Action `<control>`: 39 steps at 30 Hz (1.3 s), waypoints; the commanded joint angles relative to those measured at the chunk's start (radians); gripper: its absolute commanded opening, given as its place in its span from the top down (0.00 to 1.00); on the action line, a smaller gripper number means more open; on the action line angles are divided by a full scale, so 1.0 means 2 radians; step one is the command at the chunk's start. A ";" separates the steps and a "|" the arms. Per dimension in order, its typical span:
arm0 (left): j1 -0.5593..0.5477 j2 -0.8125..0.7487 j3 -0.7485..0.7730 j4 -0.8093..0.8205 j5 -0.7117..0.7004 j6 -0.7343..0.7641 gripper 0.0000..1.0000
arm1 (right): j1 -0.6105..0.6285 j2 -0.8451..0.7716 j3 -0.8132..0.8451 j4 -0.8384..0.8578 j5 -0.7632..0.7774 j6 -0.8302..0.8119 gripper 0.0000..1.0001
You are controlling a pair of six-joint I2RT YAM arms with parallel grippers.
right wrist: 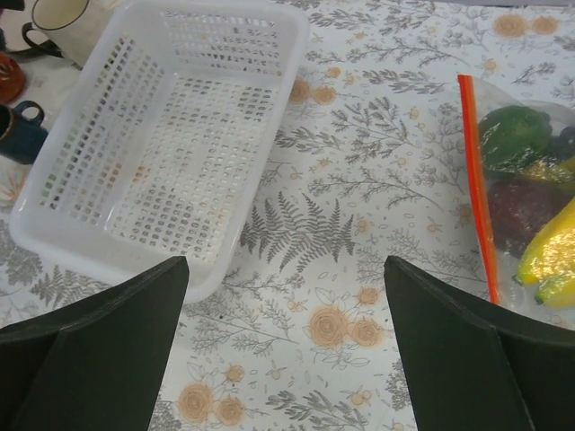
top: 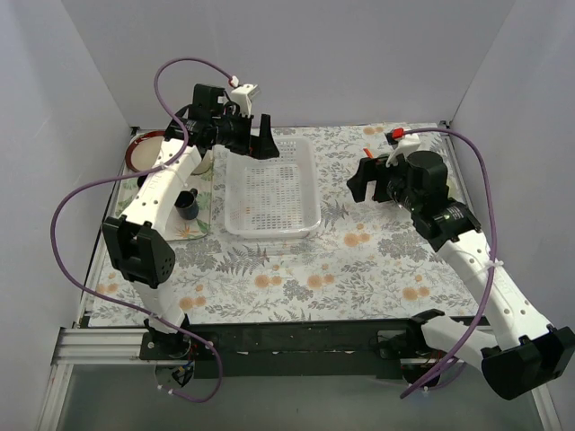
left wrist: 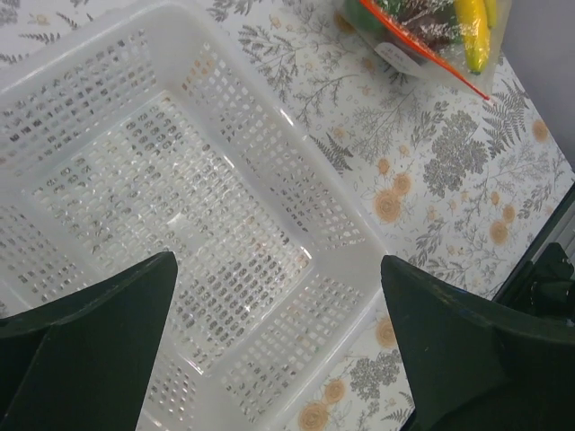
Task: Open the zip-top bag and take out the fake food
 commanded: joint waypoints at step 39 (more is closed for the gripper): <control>0.049 0.032 -0.149 0.192 -0.054 -0.005 0.02 | 0.017 0.368 0.041 0.119 0.417 -0.155 0.42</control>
